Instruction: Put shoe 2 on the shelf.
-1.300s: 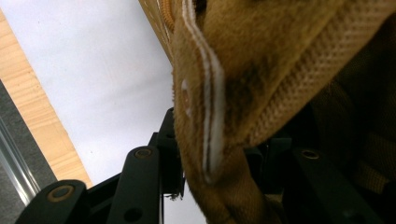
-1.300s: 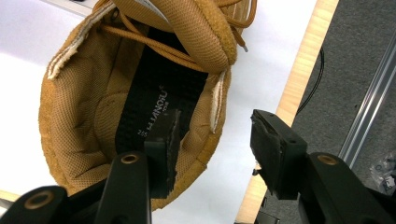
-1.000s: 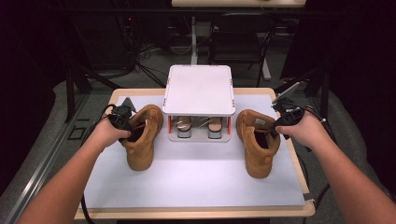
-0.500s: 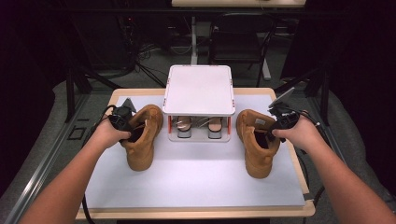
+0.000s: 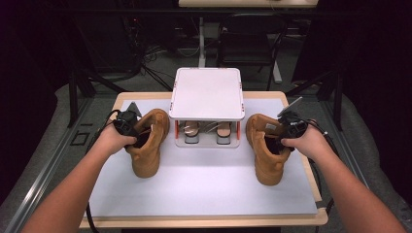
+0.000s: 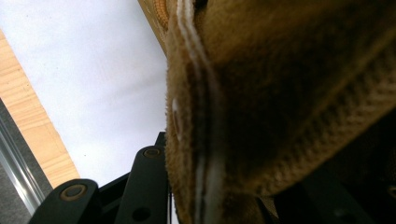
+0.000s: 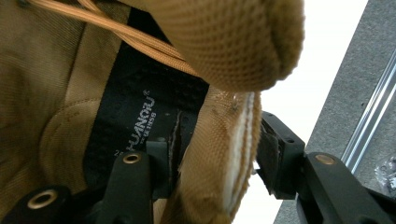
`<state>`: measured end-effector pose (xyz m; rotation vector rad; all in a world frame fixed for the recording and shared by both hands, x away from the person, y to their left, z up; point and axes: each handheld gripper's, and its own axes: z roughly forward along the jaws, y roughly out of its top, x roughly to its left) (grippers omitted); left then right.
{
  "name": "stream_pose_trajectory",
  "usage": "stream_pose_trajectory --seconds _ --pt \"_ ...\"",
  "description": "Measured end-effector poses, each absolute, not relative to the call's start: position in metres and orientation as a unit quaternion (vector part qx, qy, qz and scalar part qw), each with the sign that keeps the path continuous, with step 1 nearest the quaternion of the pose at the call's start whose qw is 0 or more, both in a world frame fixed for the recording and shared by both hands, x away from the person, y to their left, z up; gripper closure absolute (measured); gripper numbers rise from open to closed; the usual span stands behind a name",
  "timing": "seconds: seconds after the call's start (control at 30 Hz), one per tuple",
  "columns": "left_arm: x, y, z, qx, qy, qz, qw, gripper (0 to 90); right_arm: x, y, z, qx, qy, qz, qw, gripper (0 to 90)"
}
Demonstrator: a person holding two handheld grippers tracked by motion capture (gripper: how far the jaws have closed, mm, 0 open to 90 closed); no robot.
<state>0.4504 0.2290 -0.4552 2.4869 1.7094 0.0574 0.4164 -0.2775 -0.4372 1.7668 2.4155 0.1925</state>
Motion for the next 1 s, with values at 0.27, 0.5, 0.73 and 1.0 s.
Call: stream_pose_trajectory --seconds 0.27,0.5,0.73,1.0 --pt "0.4507 0.2280 -0.4555 0.824 0.564 0.020 0.058 66.8 0.4181 -0.2763 -0.4432 0.587 0.804 0.058 0.069 54.4" --pt "0.4508 0.2269 -0.4559 0.826 0.561 0.022 0.055 66.3 0.4193 -0.2777 -0.4459 0.601 0.795 0.053 0.059 57.9" --pt "0.4511 0.2266 -0.4561 0.827 0.559 0.023 0.054 66.3 0.4207 -0.2728 -0.4474 0.607 0.792 0.049 0.052 66.5" --pt "0.4510 0.2257 -0.4562 0.827 0.560 0.024 0.048 67.7 0.4208 -0.2706 -0.4466 0.608 0.791 0.040 0.046 73.6"
